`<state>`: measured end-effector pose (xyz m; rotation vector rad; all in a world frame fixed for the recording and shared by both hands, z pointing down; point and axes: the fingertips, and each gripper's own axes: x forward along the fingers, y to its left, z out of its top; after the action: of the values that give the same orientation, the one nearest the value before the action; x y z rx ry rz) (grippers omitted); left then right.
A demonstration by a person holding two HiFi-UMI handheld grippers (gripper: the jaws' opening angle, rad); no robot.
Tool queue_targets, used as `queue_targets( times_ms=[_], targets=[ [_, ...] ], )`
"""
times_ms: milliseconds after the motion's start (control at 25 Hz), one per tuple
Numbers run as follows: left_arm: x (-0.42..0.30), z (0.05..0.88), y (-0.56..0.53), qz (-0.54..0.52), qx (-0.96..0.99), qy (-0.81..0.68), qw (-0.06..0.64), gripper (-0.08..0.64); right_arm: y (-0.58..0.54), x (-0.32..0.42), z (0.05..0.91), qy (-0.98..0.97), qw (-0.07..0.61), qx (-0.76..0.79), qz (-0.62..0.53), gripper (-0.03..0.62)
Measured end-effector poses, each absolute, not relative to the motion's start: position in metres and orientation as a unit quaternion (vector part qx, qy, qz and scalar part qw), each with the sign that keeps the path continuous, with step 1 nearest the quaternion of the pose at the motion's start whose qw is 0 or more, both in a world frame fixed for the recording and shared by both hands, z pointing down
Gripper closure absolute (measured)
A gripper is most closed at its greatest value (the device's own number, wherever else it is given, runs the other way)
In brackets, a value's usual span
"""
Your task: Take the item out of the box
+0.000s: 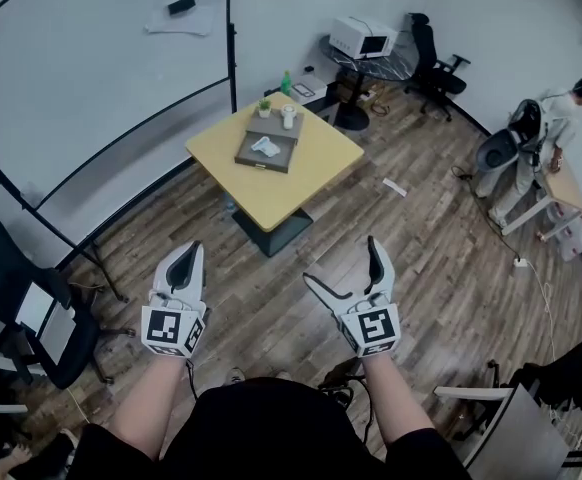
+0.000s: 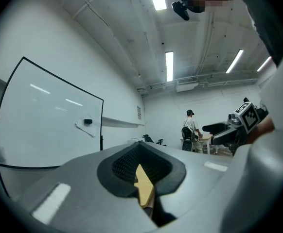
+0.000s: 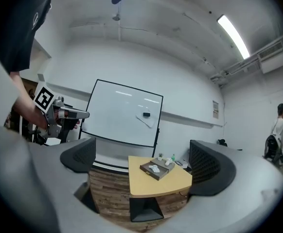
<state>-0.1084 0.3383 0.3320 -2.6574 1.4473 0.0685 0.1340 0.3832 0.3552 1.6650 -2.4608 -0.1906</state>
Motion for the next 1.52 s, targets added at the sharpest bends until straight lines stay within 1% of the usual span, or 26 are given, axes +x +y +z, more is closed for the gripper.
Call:
queue_targets(
  times_ms=[240,400,680,1040,1360,1520],
  targets=[
    [-0.102,0.337,0.336,0.017,-0.868,0.491,0.066,0.560,0.373,0.149,0.360,-0.831,0.074,0.548,-0.062,-0.003],
    [-0.099,0.343,0.326,0.012,-0.862,0.503,0.064,0.560,0.360,0.154,0.367,-0.837,0.080,0.537,-0.065,-0.003],
    [-0.103,0.360,0.267,0.008,-0.859,0.508,0.060,0.560,0.298,0.151,0.380,-0.840,0.083,0.532,-0.069,-0.003],
    [-0.095,0.386,0.109,0.011,-0.876,0.480,0.043,0.560,0.151,0.143,0.393,-0.830,0.090,0.548,-0.056,-0.003],
    [-0.104,0.406,-0.061,0.007,-0.889,0.457,0.012,0.560,-0.008,0.121,0.405,-0.826,0.136,0.546,-0.024,-0.004],
    [-0.110,0.402,-0.133,0.009,-0.895,0.445,0.017,0.560,-0.071,0.114,0.401,-0.819,0.156,0.552,-0.017,-0.003]
  ],
)
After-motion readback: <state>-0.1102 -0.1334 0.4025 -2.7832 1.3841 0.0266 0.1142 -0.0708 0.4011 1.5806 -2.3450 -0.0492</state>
